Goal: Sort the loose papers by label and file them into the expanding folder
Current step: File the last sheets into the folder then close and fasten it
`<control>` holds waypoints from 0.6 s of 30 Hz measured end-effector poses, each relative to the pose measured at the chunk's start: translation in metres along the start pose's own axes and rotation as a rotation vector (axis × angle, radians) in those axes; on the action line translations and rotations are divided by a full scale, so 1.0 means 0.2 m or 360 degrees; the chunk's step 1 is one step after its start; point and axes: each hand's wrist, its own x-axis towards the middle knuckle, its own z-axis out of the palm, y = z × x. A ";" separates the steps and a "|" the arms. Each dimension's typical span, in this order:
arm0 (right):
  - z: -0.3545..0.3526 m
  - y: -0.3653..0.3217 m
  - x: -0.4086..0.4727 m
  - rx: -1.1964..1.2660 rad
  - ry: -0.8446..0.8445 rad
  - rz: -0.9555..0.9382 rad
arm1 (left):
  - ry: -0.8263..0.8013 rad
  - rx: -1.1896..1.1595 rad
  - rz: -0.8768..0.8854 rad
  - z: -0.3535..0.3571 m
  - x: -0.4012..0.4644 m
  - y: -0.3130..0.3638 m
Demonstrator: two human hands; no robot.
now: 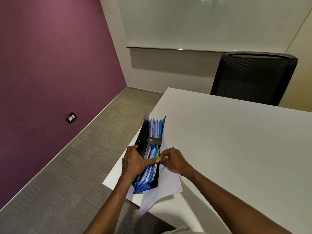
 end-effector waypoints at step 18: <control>0.04 -0.08 -0.01 0.0041 0.0045 0.0087 | 0.0143 0.0315 0.0038 0.00 0.05 -0.05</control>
